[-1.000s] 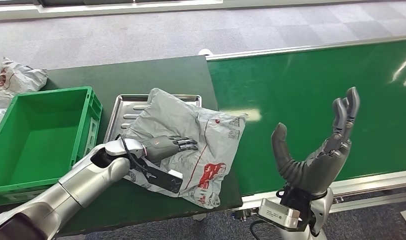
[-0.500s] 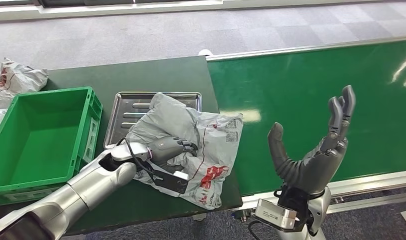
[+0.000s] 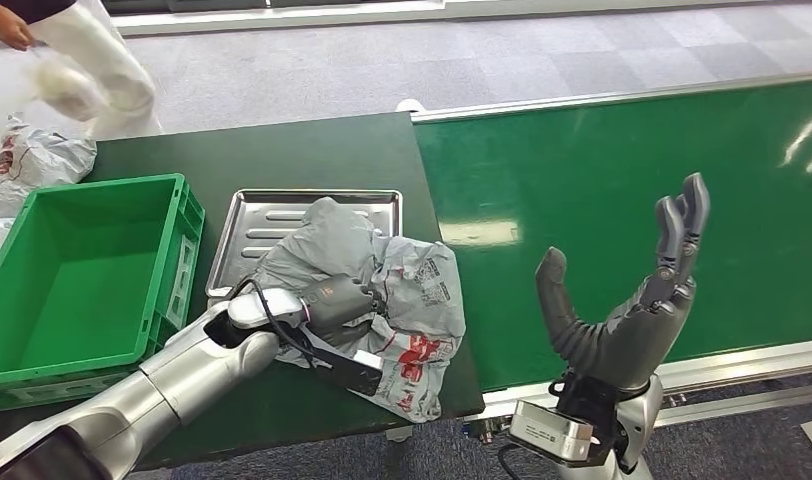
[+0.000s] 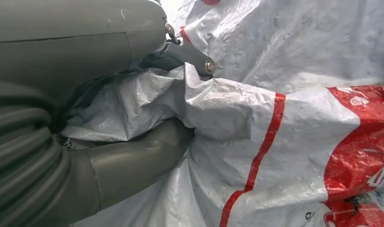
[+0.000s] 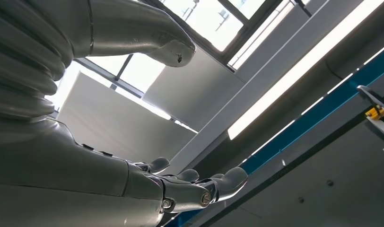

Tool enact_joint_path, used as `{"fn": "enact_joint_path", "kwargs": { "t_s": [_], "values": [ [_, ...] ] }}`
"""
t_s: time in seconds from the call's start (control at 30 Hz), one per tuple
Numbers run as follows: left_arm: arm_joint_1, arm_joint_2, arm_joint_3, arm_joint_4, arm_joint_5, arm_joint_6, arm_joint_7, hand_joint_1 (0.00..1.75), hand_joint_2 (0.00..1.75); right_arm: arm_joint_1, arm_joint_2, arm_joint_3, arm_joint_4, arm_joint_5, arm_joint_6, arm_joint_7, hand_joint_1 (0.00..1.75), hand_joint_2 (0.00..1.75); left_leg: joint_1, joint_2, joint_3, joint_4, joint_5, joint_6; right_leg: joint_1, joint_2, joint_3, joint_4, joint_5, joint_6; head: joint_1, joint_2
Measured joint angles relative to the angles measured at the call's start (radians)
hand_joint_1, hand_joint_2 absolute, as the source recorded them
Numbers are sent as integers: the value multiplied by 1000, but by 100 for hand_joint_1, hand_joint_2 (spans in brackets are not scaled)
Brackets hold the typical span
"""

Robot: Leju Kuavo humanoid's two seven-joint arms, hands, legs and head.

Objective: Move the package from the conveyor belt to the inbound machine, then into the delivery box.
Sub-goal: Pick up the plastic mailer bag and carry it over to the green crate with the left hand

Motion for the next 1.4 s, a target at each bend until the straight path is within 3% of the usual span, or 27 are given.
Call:
{"fn": "enact_joint_path", "kwargs": {
  "t_s": [0.17, 0.4, 0.67, 0.83, 0.93, 1.13, 1.4],
  "values": [
    [0, 77, 50, -180, -34, 21, 61, 175, 175, 34, -1, -29, -29, -32, 0, -12, 0, 175, 0, 0, -1, 0, 0, 0, 0, 0, -1, 0, 0, 0, 0, 0],
    [-1, 175, 153, -387, -52, 40, 73, 175, 175, 62, -4, -75, -63, -94, 0, -48, 0, 175, 0, 0, -2, 0, 0, 0, 0, 0, -2, 0, 0, 0, 0, 0],
    [5, 234, 252, -518, -64, 77, 82, 175, 175, 78, -4, -94, -67, -120, 0, -77, 0, 175, 0, 0, -2, 0, 0, 0, 0, 0, -2, 0, 0, 0, 0, 0],
    [7, 245, 272, -537, -64, 77, 83, 175, 175, 82, -4, -100, -67, -122, 0, -83, 0, 175, 0, 0, -2, 0, 0, 0, 0, 0, -2, 0, 0, 0, 0, 0],
    [4, 273, 324, -548, -77, 96, 106, 175, 175, 97, -4, -110, -71, -121, 0, -93, 0, 175, 0, 0, -2, 0, 0, 0, 0, 0, -2, 0, 0, 0, 0, 0],
    [-27, 298, 398, -415, -197, 173, 168, 175, 175, 134, -3, -130, -96, -103, 0, -95, 0, 175, 0, 1, -1, 0, 0, 0, 0, 1, -2, 0, 0, 0, 0, 0],
    [-60, 317, 558, -4, -360, 347, 206, 175, 175, 206, -2, -153, -125, -92, 0, -118, 0, 175, 1, 6, -1, -1, 0, -1, 1, 6, -4, 2, 0, -1, 0, 0]
  ]
}}
